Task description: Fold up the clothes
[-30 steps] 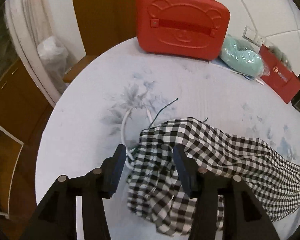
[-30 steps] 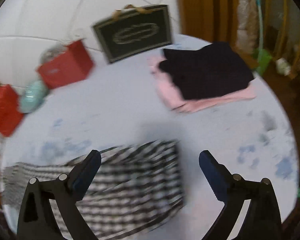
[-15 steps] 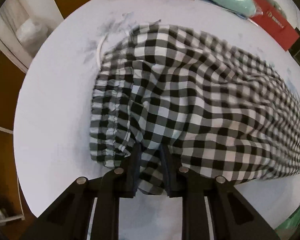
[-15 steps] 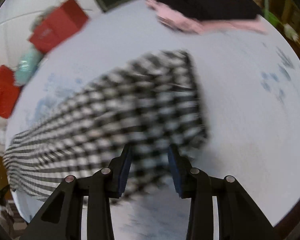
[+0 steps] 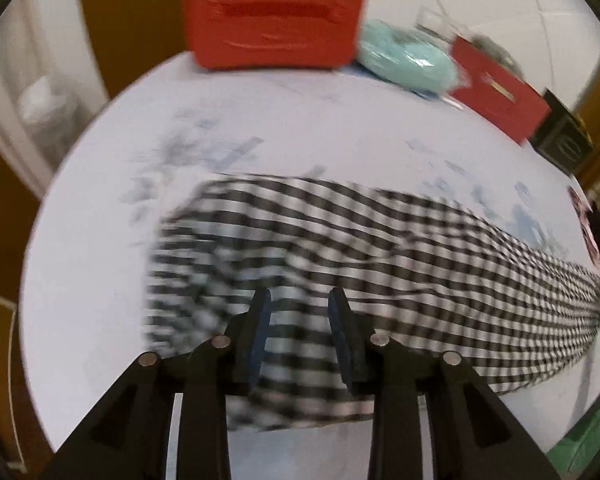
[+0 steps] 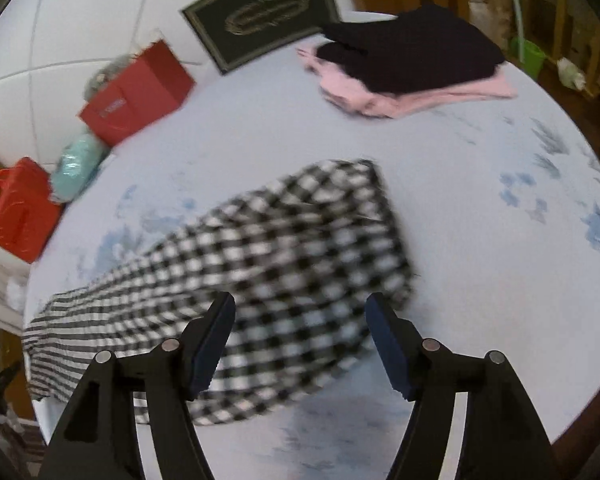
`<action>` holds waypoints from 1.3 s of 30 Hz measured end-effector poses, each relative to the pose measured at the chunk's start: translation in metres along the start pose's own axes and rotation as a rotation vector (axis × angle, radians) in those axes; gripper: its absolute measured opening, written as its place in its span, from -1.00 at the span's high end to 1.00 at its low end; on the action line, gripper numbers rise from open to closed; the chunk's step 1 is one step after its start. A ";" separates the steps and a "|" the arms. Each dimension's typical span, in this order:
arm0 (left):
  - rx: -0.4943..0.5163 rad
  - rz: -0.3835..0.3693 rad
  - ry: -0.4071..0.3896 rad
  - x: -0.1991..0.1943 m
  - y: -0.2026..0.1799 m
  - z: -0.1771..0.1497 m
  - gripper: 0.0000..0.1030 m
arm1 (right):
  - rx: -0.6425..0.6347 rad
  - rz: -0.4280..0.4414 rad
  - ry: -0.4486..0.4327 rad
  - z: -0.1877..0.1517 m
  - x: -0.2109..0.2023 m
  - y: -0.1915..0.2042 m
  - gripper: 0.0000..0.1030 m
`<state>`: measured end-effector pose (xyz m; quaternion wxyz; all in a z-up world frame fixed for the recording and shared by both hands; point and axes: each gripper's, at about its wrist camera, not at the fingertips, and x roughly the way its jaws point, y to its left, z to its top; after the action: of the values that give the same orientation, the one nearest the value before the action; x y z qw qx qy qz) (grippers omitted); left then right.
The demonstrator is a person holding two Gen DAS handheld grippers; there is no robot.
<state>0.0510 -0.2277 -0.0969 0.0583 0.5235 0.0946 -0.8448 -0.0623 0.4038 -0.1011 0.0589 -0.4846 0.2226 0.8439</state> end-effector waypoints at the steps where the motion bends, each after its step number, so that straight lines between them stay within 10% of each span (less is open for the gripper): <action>1: 0.018 -0.012 0.017 0.008 -0.009 -0.002 0.42 | -0.009 0.015 0.003 0.001 0.003 0.005 -0.31; 7: 0.090 -0.001 0.098 0.043 -0.037 -0.025 0.39 | -0.031 0.026 0.076 -0.003 0.034 0.020 -0.31; 20: -0.011 -0.001 0.094 0.053 -0.032 -0.034 -0.56 | 0.047 -0.005 0.075 -0.012 0.052 0.015 -1.00; 29: 0.037 0.063 0.061 0.067 -0.052 -0.037 -0.99 | 0.049 -0.056 0.081 -0.010 0.059 0.022 -1.00; 39: 0.014 0.152 -0.027 0.022 -0.032 -0.027 -0.57 | 0.242 -0.016 -0.098 -0.019 0.010 -0.018 -0.71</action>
<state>0.0586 -0.1906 -0.1249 0.1199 0.5182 0.0481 -0.8455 -0.0467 0.4105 -0.1232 0.1347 -0.4338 0.3159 0.8330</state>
